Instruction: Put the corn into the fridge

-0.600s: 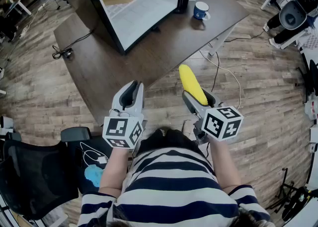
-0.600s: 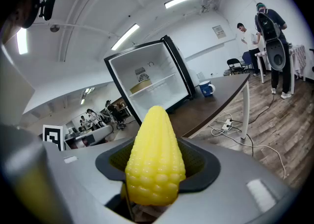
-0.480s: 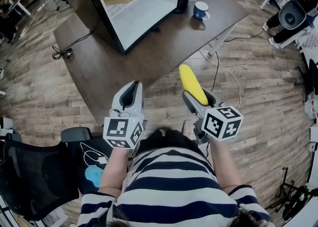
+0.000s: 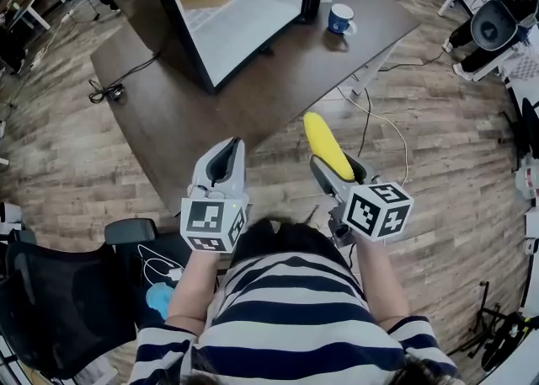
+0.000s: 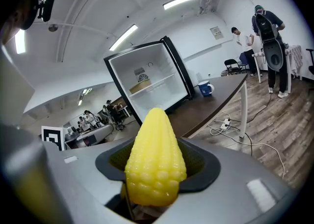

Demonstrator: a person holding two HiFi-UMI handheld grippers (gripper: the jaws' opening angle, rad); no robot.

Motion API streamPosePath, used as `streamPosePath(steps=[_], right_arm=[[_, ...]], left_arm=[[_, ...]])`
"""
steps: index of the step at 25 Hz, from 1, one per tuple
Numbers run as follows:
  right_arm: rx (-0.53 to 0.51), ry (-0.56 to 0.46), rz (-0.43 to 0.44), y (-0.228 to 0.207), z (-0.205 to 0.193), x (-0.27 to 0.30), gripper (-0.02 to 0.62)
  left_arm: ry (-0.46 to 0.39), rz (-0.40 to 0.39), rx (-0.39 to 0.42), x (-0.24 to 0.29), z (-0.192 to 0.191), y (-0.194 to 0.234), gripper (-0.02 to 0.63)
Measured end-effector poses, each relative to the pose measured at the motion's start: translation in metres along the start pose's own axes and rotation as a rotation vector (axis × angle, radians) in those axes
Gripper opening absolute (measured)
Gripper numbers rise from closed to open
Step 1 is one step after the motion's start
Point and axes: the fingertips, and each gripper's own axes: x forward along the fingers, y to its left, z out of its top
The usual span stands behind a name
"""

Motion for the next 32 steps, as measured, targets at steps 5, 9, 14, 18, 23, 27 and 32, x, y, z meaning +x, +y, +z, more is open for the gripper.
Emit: streamPosePath(steps=[5, 9, 14, 18, 23, 27, 32], right_arm=[[-0.012, 0.001, -0.001, -0.005, 0.002, 0.002, 0.249], [-0.015, -0.002, 0.025, -0.012, 0.01, 0.003, 0.249], [-0.036, 0.004, 0.068, -0.026, 0.03, 0.012, 0.249], [-0.045, 0.009, 0.105, -0.038, 0.045, 0.021, 0.249], [-0.057, 0.023, 0.145, -0.06, 0.064, 0.031, 0.249], [-0.062, 0.03, 0.16, -0.08, 0.075, 0.036, 0.249], [-0.071, 0.045, 0.177, -0.095, 0.088, 0.042, 0.249]], left_arm=[[0.009, 0.002, -0.002, 0.006, -0.003, -0.002, 0.0], [0.012, 0.014, 0.0, 0.014, 0.0, -0.008, 0.0], [0.013, 0.046, 0.001, 0.029, 0.008, -0.015, 0.0], [0.013, 0.081, -0.002, 0.043, 0.014, -0.019, 0.0], [0.011, 0.114, -0.005, 0.072, 0.021, -0.029, 0.0], [0.016, 0.127, -0.011, 0.094, 0.023, -0.039, 0.0], [0.023, 0.148, -0.02, 0.111, 0.027, -0.048, 0.0]])
